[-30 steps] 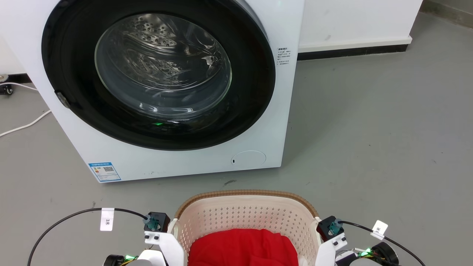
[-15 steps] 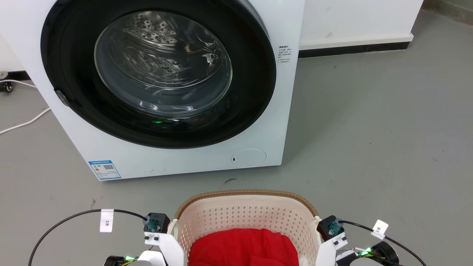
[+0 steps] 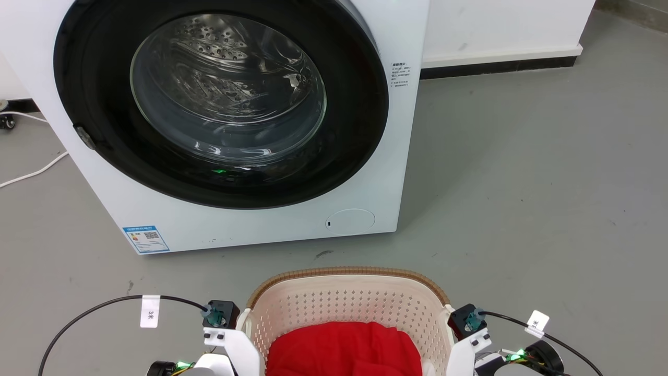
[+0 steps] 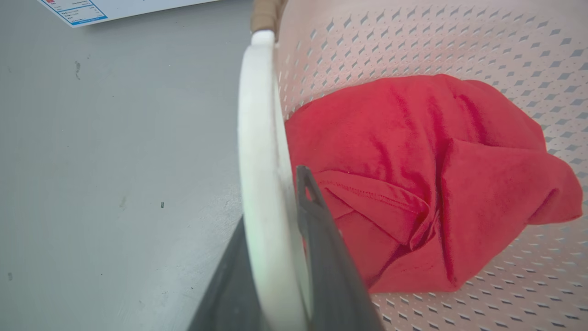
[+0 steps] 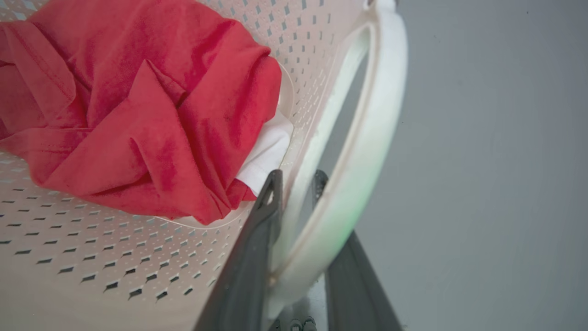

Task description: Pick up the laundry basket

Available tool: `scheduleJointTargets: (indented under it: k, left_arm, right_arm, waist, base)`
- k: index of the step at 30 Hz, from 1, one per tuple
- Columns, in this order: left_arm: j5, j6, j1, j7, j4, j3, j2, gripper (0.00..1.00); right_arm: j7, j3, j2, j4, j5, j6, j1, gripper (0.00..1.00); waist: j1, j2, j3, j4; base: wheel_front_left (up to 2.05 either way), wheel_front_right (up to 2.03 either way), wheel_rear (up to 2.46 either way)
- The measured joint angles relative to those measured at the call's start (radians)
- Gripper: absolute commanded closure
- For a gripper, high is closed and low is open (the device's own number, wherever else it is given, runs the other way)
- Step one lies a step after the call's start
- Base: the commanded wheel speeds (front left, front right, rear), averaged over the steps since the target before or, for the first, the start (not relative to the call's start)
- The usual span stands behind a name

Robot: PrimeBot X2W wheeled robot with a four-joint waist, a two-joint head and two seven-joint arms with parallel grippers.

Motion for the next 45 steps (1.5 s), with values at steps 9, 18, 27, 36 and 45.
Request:
scheduleJointTargets:
  k: [9,18,27,36,45]
  left_arm:
    - [-0.017,0.000,0.000,-0.001,0.002,-0.017,0.000,1.00]
    - [-0.031,0.000,0.000,-0.001,0.004,-0.032,-0.001,1.00]
    - [-0.043,0.000,0.000,-0.001,0.006,-0.048,0.000,1.00]
    - [-0.059,0.000,0.000,-0.001,0.007,-0.063,0.002,1.00]
    - [-0.072,0.000,-0.004,-0.001,0.008,-0.075,0.002,1.00]
  right_arm:
    - [-0.003,0.015,-0.002,0.001,0.012,0.000,0.000,1.00]
    - [-0.005,0.029,-0.004,0.002,0.025,0.000,0.000,1.00]
    - [-0.002,0.039,-0.005,0.002,0.037,0.000,0.000,1.00]
    - [-0.001,0.048,-0.007,0.002,0.045,0.000,0.000,1.00]
    - [-0.001,0.054,-0.007,0.002,0.054,0.000,0.000,1.00]
  waist:
    - [0.0000,0.0000,-0.001,-0.001]
    - [0.0000,0.0000,-0.003,0.002]
    - [0.0000,0.0000,-0.004,0.003]
    - [0.0000,0.0000,-0.004,0.002]
    - [0.0000,0.0000,-0.003,0.003]
  base:
    - [0.00,0.00,0.00]
    - [0.00,0.00,0.00]
    - [0.00,0.00,0.00]
    - [0.00,0.00,0.00]
    - [0.00,0.00,0.00]
